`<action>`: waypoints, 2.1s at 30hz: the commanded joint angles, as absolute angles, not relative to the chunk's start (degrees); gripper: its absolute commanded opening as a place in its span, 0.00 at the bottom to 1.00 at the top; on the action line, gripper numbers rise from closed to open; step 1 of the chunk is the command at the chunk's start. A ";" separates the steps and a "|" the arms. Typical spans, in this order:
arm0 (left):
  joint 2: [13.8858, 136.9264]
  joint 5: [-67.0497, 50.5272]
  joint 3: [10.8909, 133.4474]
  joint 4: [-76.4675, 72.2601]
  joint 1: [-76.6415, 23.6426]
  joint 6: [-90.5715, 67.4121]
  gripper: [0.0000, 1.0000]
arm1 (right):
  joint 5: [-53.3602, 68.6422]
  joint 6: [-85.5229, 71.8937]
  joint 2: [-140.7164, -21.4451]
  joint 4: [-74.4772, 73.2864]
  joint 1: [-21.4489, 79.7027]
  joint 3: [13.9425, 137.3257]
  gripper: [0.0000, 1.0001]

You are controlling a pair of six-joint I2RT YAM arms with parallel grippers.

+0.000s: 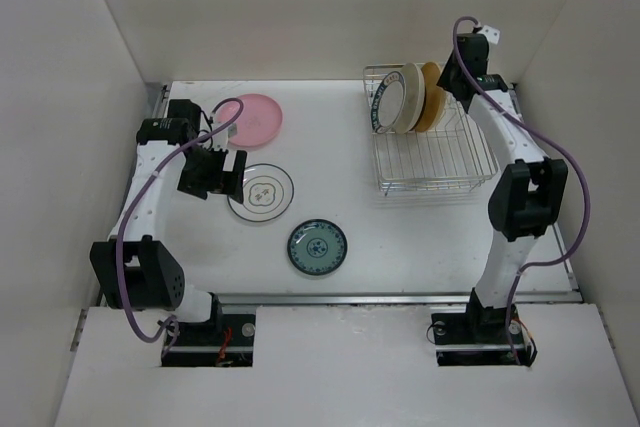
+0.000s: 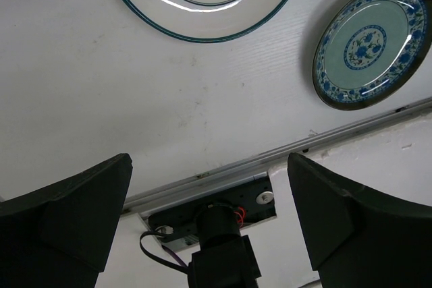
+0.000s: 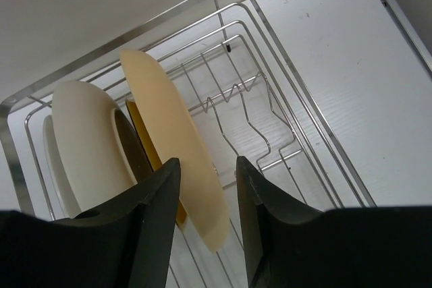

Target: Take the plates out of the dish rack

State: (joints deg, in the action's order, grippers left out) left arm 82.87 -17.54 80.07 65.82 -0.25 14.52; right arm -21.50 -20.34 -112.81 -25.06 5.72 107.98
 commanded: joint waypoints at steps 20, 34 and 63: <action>83.06 -19.33 81.30 66.71 0.00 14.41 1.00 | -15.73 -18.11 -107.84 -21.09 5.80 104.24 0.63; 84.20 -19.34 81.83 67.24 0.00 14.41 1.00 | -18.63 -18.11 -114.42 -21.09 5.80 105.90 0.63; 84.20 -19.34 81.83 67.24 0.00 14.41 1.00 | -23.11 -18.11 -111.63 -22.32 7.47 106.44 0.00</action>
